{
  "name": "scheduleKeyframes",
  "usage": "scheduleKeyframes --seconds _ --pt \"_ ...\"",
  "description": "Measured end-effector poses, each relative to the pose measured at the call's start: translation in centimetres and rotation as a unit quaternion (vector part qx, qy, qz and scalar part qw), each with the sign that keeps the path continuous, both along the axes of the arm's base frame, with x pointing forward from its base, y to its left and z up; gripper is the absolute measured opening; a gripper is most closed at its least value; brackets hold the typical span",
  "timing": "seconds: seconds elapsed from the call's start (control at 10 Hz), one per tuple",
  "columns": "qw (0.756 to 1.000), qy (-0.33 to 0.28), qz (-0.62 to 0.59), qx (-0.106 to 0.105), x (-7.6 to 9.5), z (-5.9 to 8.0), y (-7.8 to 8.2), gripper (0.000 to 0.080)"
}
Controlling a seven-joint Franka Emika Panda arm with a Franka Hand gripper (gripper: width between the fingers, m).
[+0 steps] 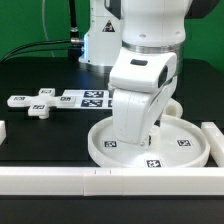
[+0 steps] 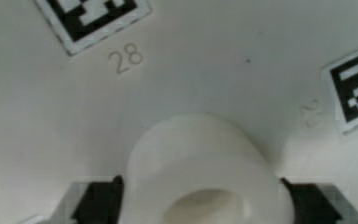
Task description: Assemble round table
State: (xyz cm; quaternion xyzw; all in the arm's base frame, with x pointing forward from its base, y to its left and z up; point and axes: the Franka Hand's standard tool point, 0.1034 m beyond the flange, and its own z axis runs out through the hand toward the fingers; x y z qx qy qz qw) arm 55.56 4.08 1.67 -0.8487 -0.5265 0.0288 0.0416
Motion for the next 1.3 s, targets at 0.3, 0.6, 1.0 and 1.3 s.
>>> scheduleKeyframes --seconds 0.3,0.6,1.0,1.3 --pt "1.0 0.0 -0.001 0.0 0.0 0.0 -0.1 0.0601" --pt "1.0 -0.005 -0.004 -0.002 0.1 0.6 -0.6 0.0647" --pt "0.996 -0.036 -0.085 -0.012 -1.8 4.1 -2.0 0.0649" --pt "0.981 -0.033 -0.192 -0.02 -3.8 5.0 -0.1 0.0649"
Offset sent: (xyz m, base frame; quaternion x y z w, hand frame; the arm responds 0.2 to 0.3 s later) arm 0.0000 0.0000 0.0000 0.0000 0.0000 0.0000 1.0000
